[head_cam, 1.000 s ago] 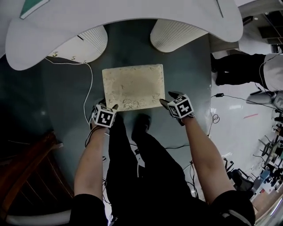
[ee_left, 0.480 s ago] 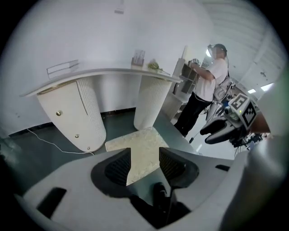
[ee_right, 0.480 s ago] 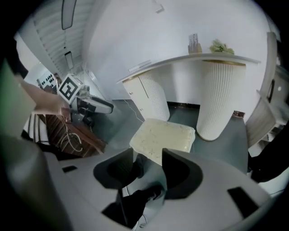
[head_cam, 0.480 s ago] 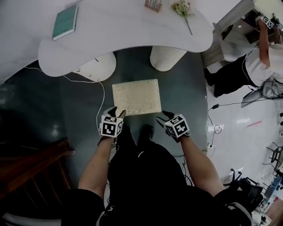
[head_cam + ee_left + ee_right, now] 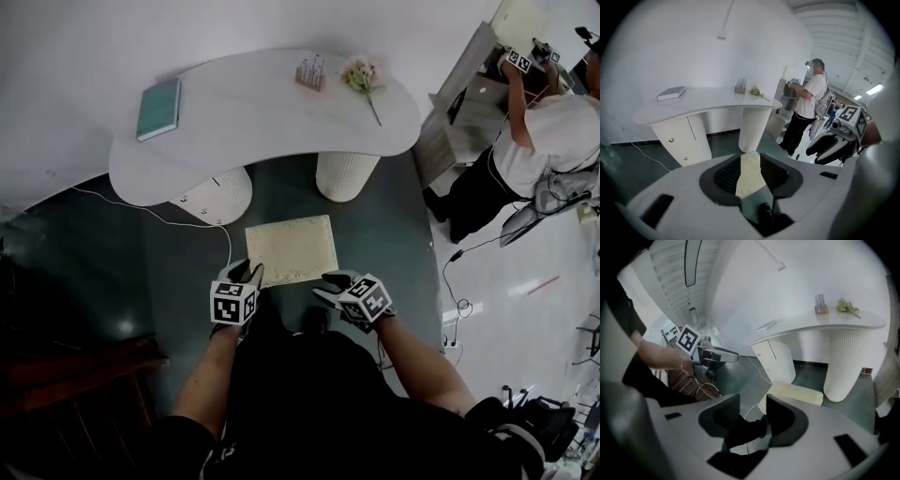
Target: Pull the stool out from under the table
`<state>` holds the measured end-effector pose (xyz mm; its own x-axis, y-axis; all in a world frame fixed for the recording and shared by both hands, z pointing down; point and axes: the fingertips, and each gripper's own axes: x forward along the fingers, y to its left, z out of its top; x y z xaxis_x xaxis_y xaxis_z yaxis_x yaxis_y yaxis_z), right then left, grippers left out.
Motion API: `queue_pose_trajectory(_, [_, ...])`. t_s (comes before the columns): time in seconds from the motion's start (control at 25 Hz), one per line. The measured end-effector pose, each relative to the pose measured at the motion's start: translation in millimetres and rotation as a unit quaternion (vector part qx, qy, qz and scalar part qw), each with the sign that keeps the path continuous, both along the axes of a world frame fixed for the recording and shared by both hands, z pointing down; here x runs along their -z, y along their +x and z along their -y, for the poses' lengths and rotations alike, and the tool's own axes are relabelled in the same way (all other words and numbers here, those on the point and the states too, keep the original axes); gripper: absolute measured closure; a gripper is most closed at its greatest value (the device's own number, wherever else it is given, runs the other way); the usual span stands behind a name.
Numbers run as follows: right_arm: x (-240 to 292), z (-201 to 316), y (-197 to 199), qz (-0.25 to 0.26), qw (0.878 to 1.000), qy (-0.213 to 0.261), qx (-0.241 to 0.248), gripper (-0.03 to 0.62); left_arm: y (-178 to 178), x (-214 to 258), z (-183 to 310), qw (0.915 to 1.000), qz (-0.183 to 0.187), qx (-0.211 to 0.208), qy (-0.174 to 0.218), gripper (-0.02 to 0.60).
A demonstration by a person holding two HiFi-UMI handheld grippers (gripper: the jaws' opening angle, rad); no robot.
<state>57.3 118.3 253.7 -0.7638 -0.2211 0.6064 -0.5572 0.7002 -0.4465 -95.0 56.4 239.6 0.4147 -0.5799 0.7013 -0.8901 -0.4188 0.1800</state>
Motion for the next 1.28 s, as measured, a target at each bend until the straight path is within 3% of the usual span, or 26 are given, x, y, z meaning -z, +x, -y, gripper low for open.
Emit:
queue_pose_trajectory(0.24, [47.9,10.6,-15.4,0.036,0.998,0.041,0.019,0.422,-10.7,65.6,-0.5,0.9969,-0.019,0.049,0.058,0.475])
queue_pose_trajectory(0.72, [111.3,14.6,-26.0,0.072,0.994,0.08,0.003,0.422,-42.9,147.0,-7.4,0.9906,-0.031,0.069,0.114,0.511])
queue_pose_trajectory(1.08, [171.3,5.3,-61.2,0.074,0.983,0.165,-0.03,0.442,-80.4,190.2,-7.4,0.9855,-0.059,0.039,0.155,0.54])
queue_pose_trajectory(1.28, [219.6,14.5,-73.2,0.063,0.963,0.23,-0.125,0.546,-110.5,210.2,-5.3,0.9832,-0.04,-0.01,0.178,0.555])
